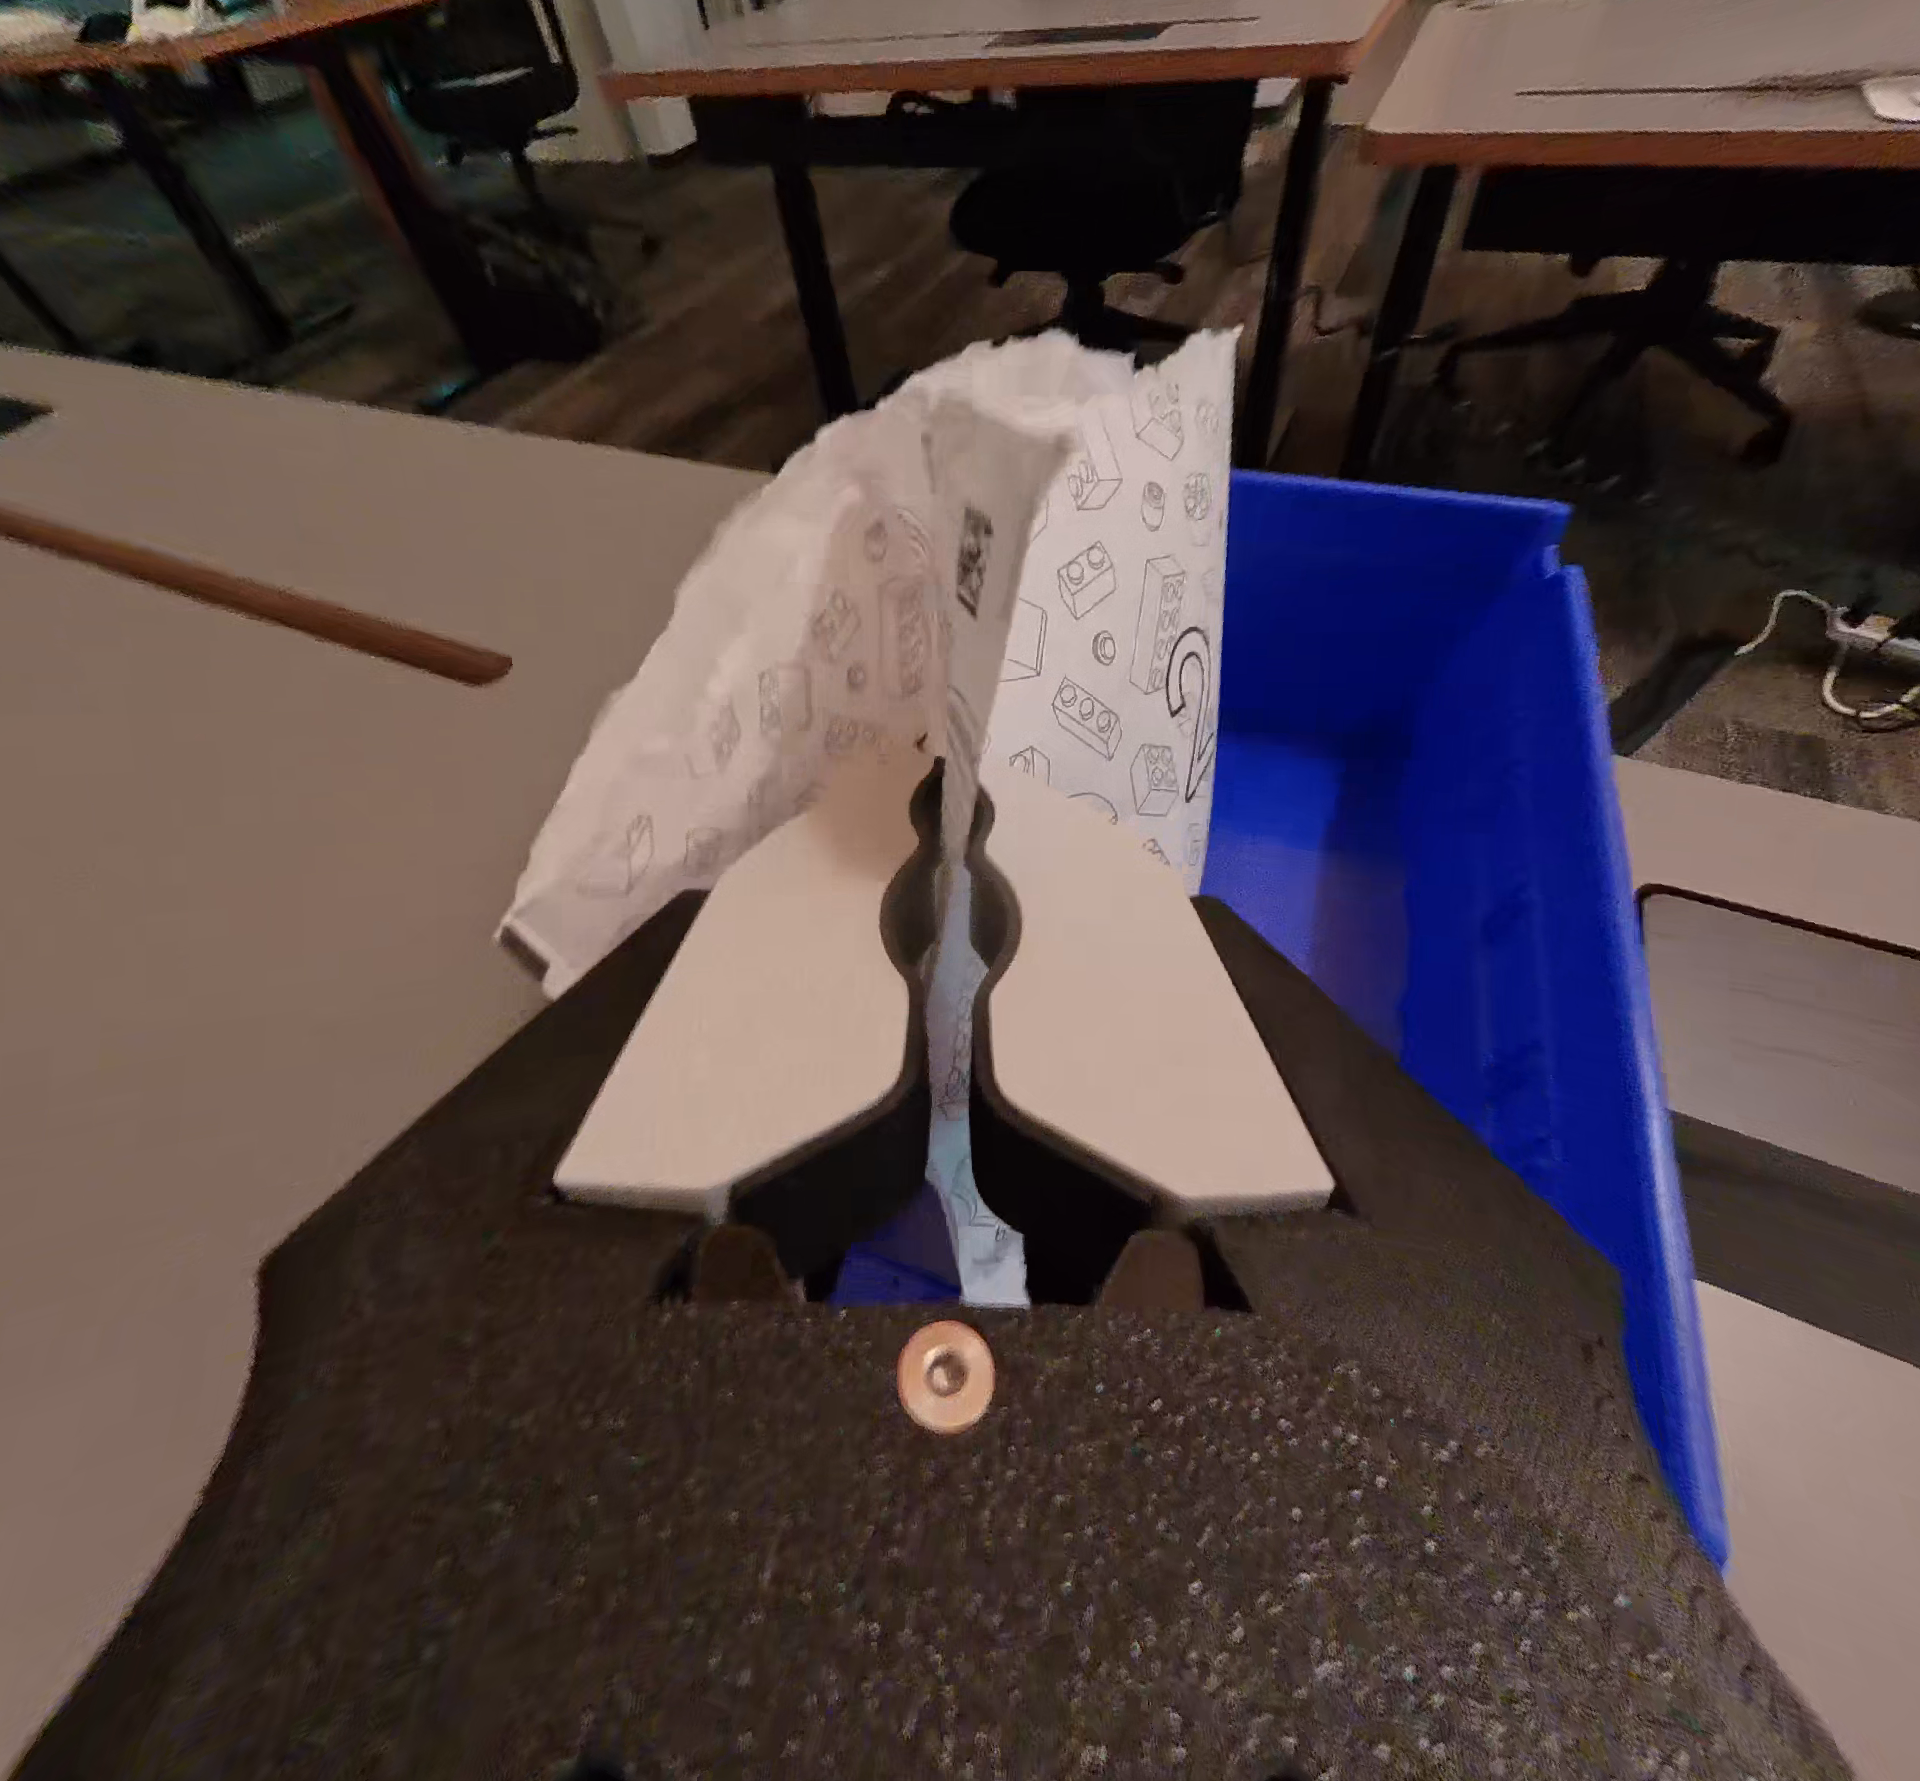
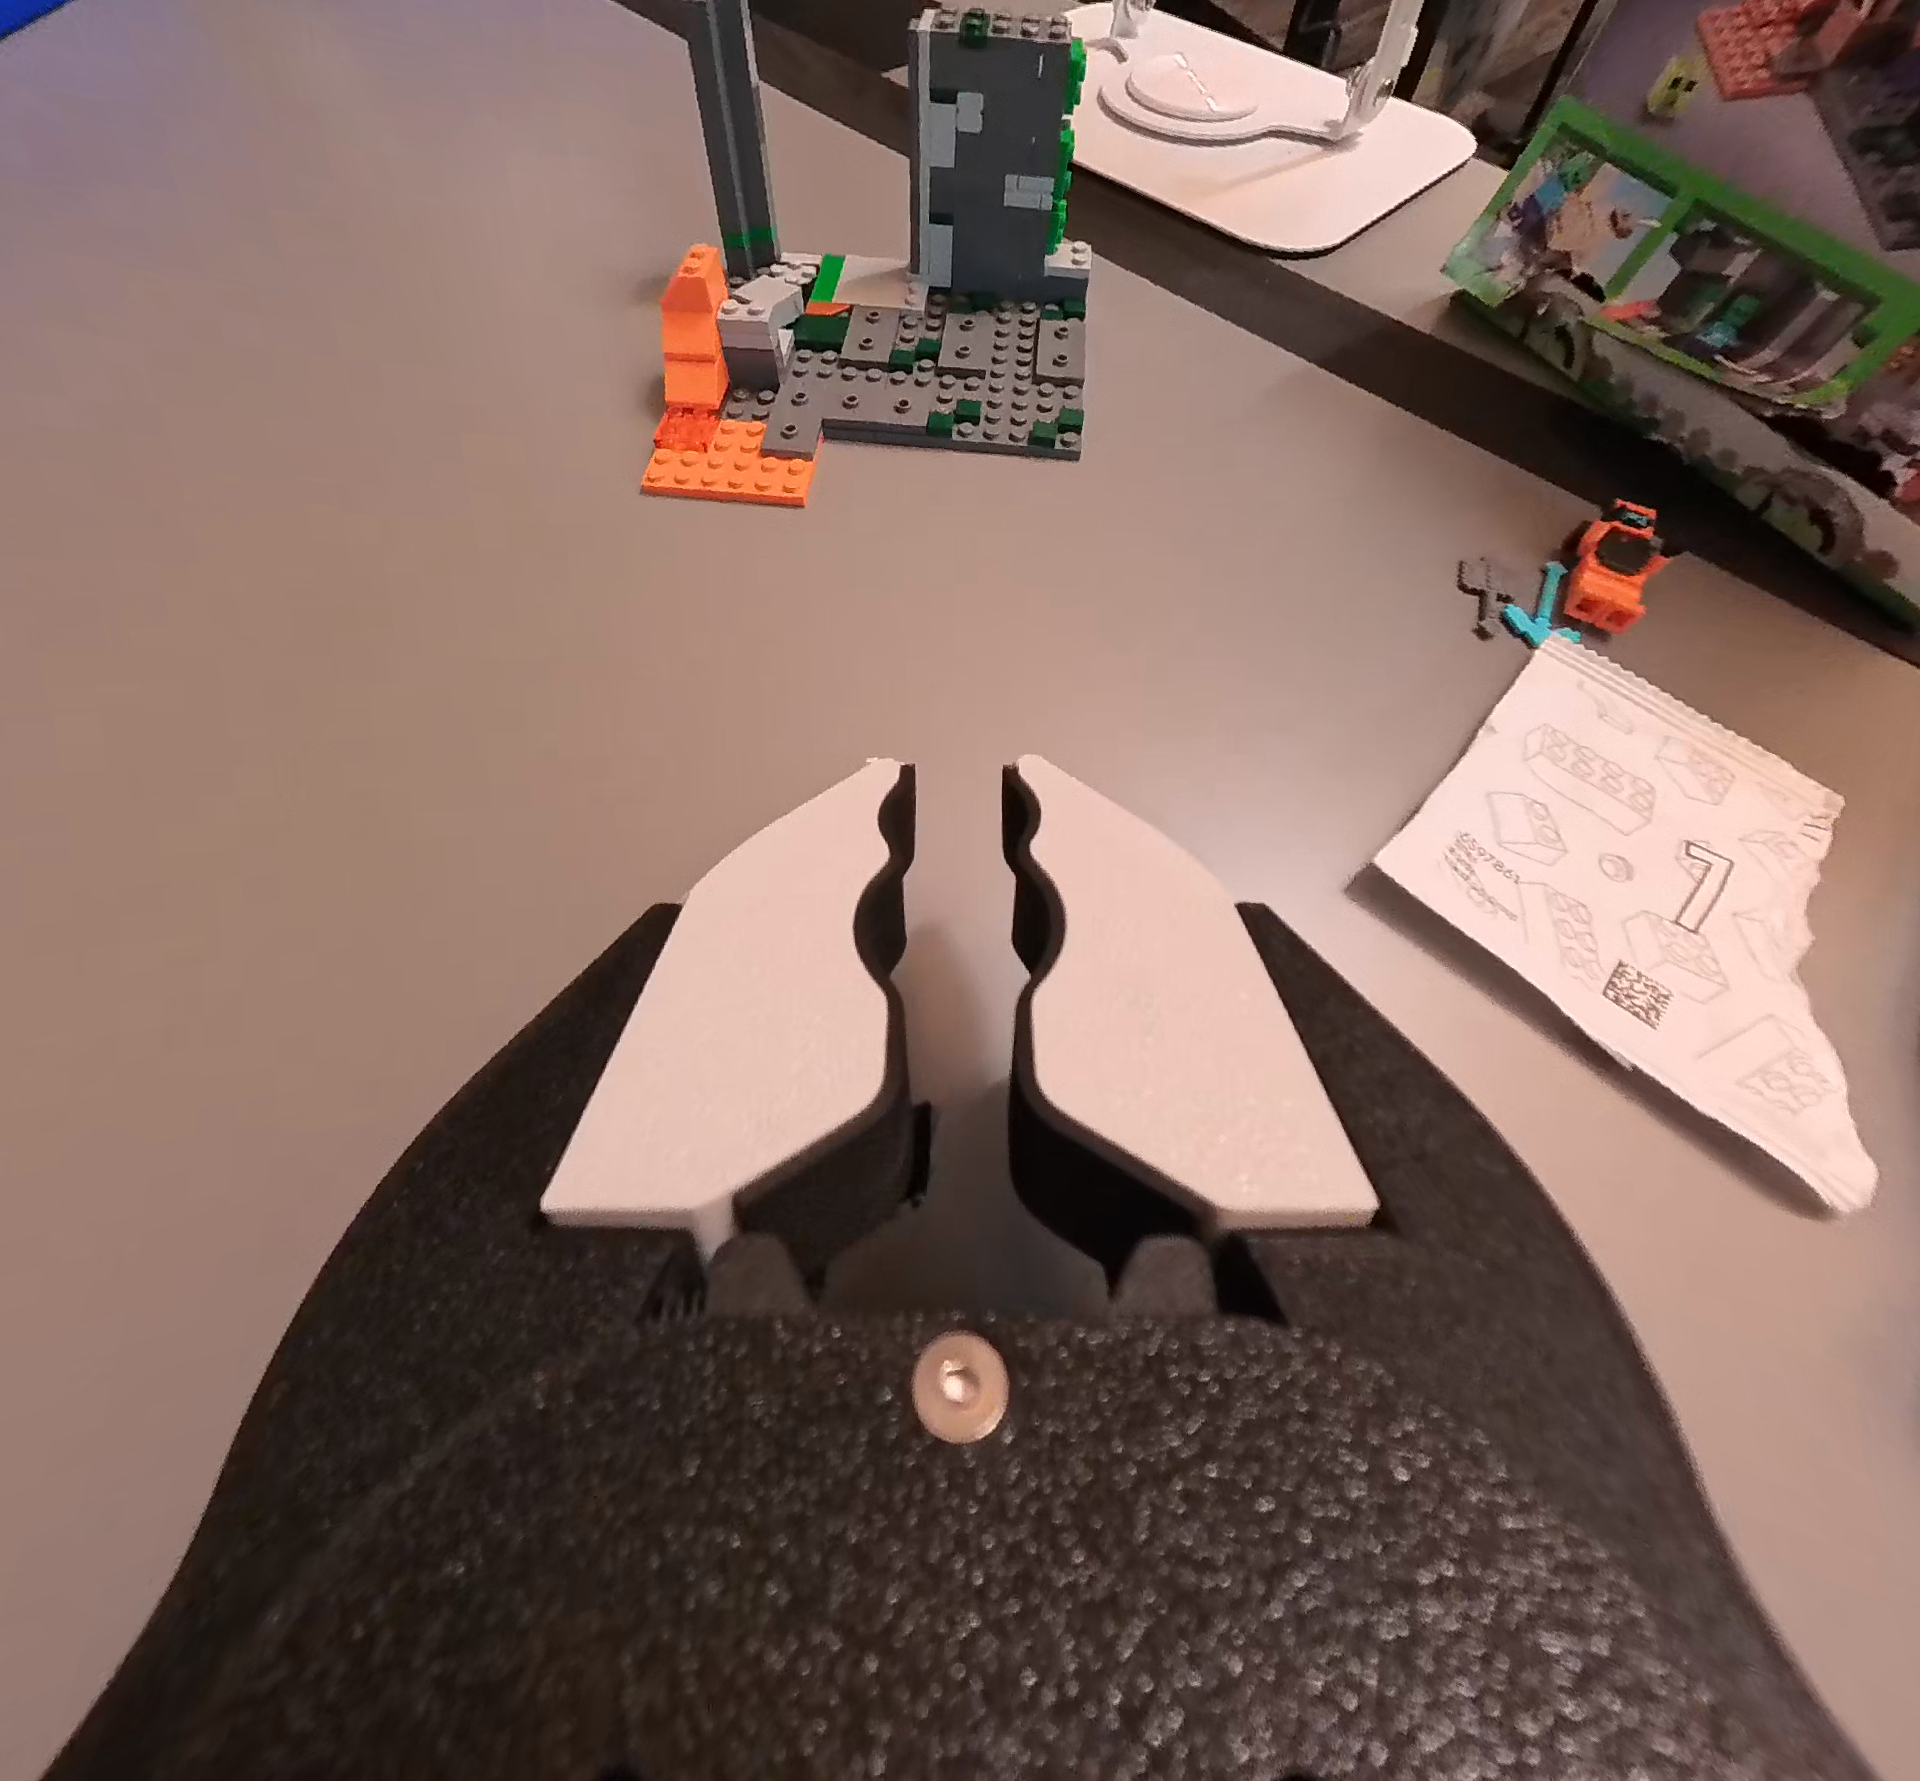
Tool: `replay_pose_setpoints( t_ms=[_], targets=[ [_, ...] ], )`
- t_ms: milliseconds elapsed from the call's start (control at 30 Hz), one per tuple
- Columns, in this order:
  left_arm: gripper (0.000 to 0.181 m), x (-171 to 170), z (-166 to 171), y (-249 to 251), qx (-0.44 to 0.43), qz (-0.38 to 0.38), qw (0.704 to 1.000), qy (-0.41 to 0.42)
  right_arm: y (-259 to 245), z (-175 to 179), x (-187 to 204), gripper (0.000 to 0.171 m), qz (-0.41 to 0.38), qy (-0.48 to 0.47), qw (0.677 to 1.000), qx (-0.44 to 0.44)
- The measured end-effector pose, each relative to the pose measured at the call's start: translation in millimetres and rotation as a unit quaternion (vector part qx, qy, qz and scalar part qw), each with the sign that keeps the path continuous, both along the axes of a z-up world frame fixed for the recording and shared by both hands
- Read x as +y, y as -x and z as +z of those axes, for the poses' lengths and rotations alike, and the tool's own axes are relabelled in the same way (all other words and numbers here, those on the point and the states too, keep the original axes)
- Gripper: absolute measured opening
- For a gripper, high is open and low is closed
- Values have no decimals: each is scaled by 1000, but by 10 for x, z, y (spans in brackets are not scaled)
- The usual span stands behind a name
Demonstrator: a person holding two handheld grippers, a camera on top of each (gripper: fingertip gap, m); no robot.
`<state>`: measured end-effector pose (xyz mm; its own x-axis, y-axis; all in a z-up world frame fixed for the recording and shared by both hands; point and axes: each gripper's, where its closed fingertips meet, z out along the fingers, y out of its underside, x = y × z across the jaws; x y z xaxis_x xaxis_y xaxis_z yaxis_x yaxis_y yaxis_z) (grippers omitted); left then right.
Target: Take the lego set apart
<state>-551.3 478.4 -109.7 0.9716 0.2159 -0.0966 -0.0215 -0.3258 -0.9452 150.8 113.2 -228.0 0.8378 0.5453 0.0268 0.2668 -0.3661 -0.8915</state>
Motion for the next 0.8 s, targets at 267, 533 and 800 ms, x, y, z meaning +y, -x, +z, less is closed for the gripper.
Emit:
replay_pose_setpoints(
  t_ms=[267, 533, 800],
  targets=[
    [30, -95, 169, -46, 36, -16, 999, 18, 31, -13, -31, 15, 11, 0, 1000, -2],
    [30, -82, 42, -267, 72, -97, 985, 125, 48, -41, -58, 15, 22, 6, 1000, -5],
    [1, 179, 104, -537, 23, -90, 995, 43, 29, -46, -32, 15, 14, 8, 1000, -3]
  ],
)
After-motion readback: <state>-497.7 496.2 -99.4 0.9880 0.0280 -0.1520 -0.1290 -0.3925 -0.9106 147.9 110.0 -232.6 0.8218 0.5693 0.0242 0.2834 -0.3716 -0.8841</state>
